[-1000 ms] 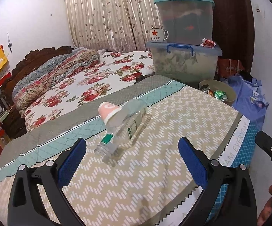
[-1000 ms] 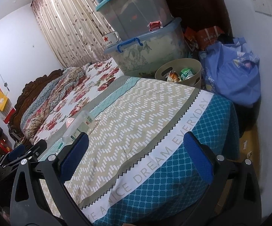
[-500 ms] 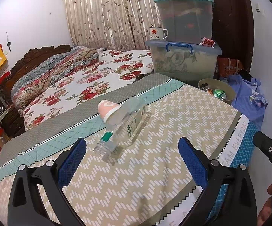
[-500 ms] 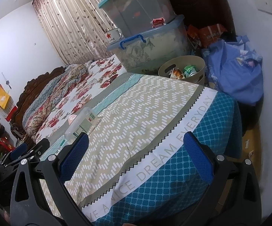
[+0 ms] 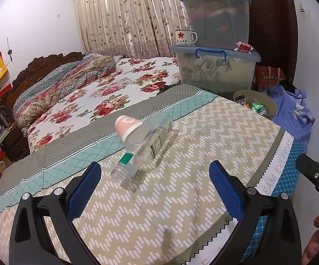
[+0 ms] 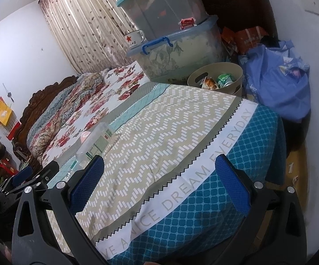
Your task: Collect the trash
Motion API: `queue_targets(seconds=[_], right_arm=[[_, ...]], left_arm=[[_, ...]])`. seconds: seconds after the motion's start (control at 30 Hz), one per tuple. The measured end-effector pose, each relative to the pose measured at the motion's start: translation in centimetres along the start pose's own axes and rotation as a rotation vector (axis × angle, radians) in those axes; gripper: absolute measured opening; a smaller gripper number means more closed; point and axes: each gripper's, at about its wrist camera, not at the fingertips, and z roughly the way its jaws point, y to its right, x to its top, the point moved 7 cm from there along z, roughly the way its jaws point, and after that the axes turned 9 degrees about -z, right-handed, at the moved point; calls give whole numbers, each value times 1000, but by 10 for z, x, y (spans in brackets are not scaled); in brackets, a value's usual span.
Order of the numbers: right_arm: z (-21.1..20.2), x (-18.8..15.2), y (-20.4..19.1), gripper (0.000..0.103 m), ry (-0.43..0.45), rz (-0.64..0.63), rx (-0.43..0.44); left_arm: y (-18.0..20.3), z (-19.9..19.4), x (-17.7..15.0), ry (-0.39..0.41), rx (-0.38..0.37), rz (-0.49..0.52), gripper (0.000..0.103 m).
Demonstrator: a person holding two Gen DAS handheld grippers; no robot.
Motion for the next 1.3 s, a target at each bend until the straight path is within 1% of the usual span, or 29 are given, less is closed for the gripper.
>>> queue_targets(seconds=[0.6,0.97,1.3], right_arm=[[27,-10,-8,99,-77,-15,13],[39,-8,-16,99,-94,-28,14],[53,-8,-33,99,-119,-56,26]], left_arm=[[-15,27,-10,-68,6,0,94],[-23,37,-9,-84,-1,-7,94],[-43,51,-9,-112,6,-35,94]])
